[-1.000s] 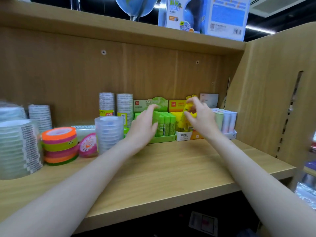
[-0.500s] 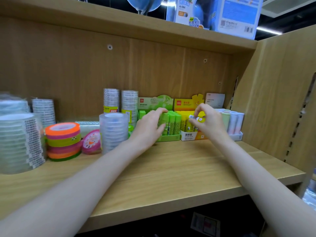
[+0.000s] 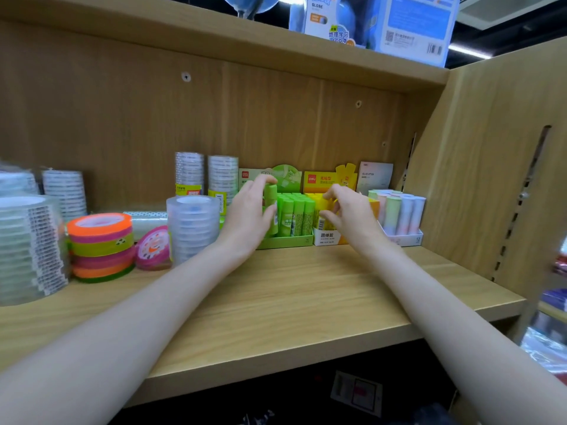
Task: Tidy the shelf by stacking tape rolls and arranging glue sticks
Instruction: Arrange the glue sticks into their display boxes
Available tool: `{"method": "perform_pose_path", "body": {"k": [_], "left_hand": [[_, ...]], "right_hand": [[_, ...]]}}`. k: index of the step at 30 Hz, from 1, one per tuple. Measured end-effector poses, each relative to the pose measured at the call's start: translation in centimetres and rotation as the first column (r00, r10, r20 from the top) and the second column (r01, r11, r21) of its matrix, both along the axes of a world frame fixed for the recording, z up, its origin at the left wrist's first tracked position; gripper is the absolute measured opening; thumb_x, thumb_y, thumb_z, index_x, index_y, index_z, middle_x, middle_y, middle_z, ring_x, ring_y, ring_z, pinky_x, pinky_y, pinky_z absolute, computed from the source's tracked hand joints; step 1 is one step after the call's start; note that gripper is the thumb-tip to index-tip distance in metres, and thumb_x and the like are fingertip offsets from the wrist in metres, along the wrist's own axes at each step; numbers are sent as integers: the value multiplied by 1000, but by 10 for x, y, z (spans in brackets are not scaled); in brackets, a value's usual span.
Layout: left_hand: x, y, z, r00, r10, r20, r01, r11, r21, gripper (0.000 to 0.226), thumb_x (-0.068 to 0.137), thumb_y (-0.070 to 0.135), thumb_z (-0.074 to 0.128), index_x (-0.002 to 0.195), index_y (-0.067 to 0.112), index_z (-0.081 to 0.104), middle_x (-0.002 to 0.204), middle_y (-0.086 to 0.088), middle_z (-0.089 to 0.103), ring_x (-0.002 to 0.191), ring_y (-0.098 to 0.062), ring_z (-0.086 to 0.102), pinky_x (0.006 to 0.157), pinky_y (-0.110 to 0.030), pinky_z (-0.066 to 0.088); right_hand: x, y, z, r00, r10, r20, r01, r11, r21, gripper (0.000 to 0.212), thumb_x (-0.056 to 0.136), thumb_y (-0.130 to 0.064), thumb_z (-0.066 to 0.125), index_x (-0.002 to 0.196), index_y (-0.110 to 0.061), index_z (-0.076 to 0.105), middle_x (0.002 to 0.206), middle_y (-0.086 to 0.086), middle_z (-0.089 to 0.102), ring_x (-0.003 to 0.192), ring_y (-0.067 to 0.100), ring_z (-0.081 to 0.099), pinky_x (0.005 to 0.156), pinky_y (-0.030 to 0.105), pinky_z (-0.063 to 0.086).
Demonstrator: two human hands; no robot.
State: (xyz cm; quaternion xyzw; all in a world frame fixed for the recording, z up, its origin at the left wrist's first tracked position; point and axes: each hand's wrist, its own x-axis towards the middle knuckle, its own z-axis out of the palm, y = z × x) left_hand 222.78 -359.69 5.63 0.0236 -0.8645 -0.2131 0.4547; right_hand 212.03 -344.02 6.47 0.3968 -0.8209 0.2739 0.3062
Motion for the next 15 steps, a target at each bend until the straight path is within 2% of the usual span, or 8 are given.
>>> {"method": "perform_pose_path", "body": {"k": [2, 5, 8, 11, 15], "left_hand": [[-1, 0, -1, 1000, 8, -2, -8, 1000, 1, 37, 89, 8, 58, 124, 14, 47, 121, -5, 54, 103, -13, 48, 84, -20, 33], [-1, 1, -1, 1000, 20, 8, -20, 1000, -11, 38, 89, 8, 58, 125, 15, 48, 118, -6, 53, 94, -9, 47, 82, -20, 34], [0, 3, -4, 999, 11, 30, -12, 1000, 5, 41, 88, 7, 59, 126, 16, 46, 117, -7, 48, 91, -16, 53, 85, -25, 40], [0, 4, -5, 999, 9, 48, -10, 1000, 20, 39, 87, 6, 59, 123, 15, 46, 114, -8, 45, 92, -18, 56, 86, -29, 45], [-1, 3, -6, 997, 11, 73, -18, 995, 96, 38, 85, 4, 62, 119, 14, 48, 108, -7, 48, 92, -16, 55, 85, -27, 44]], "right_hand": [[-5, -5, 2, 996, -71, -46, 75, 995, 71, 27, 84, -16, 65, 107, -3, 60, 117, 14, 51, 110, 29, 46, 88, 34, 39], [-3, -8, 3, 979, -170, -116, 187, 969, 161, 25, 88, -23, 59, 109, -9, 60, 126, 9, 41, 117, 26, 36, 91, 39, 35], [5, -7, -6, 968, -193, -159, 209, 974, 91, 23, 88, -18, 57, 109, -12, 63, 126, 11, 43, 115, 29, 40, 87, 39, 34], [7, -7, -11, 948, -190, -257, 181, 982, -58, 21, 74, -3, 64, 94, -9, 67, 110, 18, 54, 98, 37, 52, 73, 41, 39], [17, -17, -11, 939, -120, -322, 120, 993, -19, 22, 67, 6, 65, 87, -5, 64, 102, 19, 56, 91, 37, 54, 70, 40, 40]]}}
